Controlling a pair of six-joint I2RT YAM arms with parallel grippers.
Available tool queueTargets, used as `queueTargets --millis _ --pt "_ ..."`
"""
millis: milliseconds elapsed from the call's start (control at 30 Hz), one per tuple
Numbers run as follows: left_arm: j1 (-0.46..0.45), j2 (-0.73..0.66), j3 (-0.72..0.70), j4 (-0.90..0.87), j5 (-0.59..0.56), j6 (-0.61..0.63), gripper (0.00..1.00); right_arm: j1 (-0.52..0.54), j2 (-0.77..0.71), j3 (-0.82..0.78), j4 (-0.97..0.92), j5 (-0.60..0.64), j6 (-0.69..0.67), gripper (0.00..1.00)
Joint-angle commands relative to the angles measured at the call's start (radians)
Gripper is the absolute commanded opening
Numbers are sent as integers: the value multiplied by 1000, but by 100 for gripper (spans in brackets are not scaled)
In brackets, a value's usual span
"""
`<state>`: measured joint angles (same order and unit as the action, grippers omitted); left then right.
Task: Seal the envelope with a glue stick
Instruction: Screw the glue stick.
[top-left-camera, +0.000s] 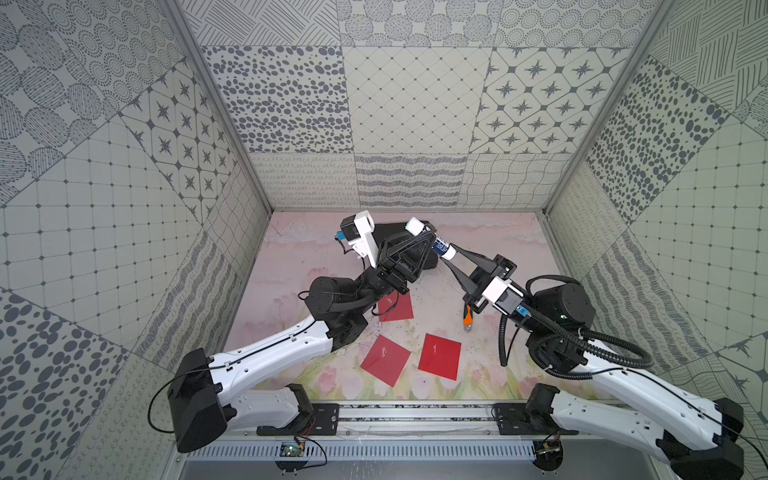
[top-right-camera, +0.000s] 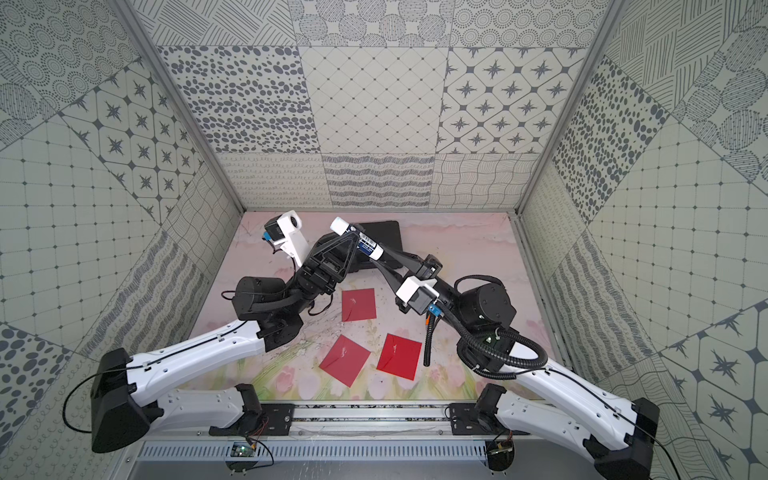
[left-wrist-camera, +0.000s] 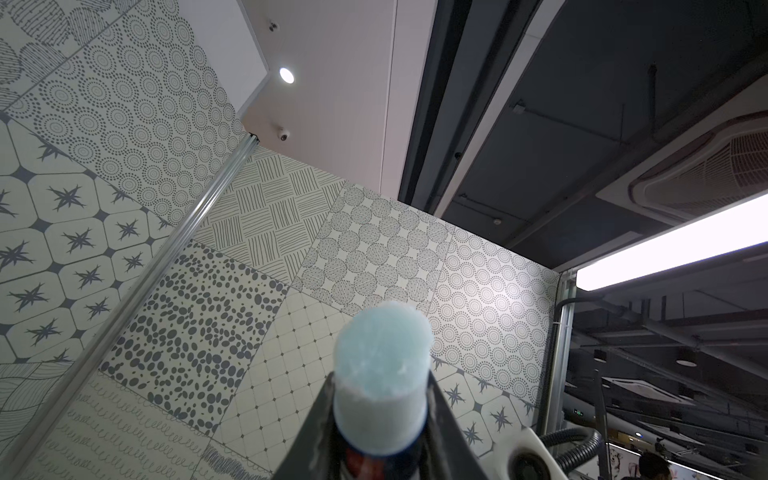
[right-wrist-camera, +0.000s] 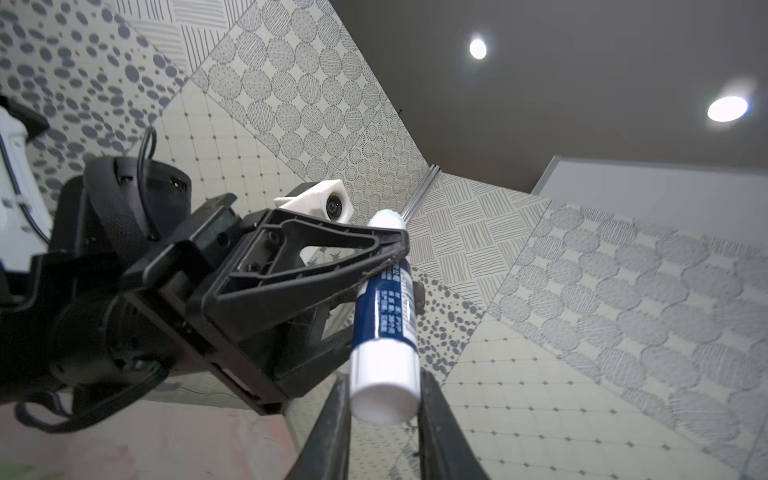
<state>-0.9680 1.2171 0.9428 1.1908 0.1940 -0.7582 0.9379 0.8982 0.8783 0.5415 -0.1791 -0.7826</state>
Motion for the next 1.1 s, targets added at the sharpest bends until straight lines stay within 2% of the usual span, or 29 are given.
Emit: queueTargets --millis 0,67,133,167,200,267,333,467,633,733,900,1067 --pt "4 23 0 10 -140 -127 0 36 19 6 64 -142 -438 18" --pt "3 24 7 7 -138 -127 0 39 21 -6 58 -131 -497 17" --pt "4 24 13 0 -127 -121 0 47 16 -15 51 -83 -476 16" --pt "3 23 16 -4 -120 -114 0 55 6 -18 50 -54 -448 18" --pt "4 21 19 -8 -109 -105 0 69 -12 -24 43 -28 -393 27" --pt "4 16 24 -18 -84 -85 0 78 -56 -22 12 16 -221 42" --pt "4 9 34 -34 -38 -51 0 78 -104 -5 -72 53 20 49" --pt "4 -9 50 -55 48 4 0 79 -160 17 -178 102 479 52" --pt "6 -5 82 -25 172 25 0 79 -191 16 -173 158 1066 58" --pt "6 2 91 -1 207 19 0 78 -174 32 -165 128 1292 60" --pt "6 15 91 22 216 12 0 78 -124 62 -125 47 1454 63" --pt "7 38 102 36 217 -1 0 78 -85 92 -124 27 1476 63"
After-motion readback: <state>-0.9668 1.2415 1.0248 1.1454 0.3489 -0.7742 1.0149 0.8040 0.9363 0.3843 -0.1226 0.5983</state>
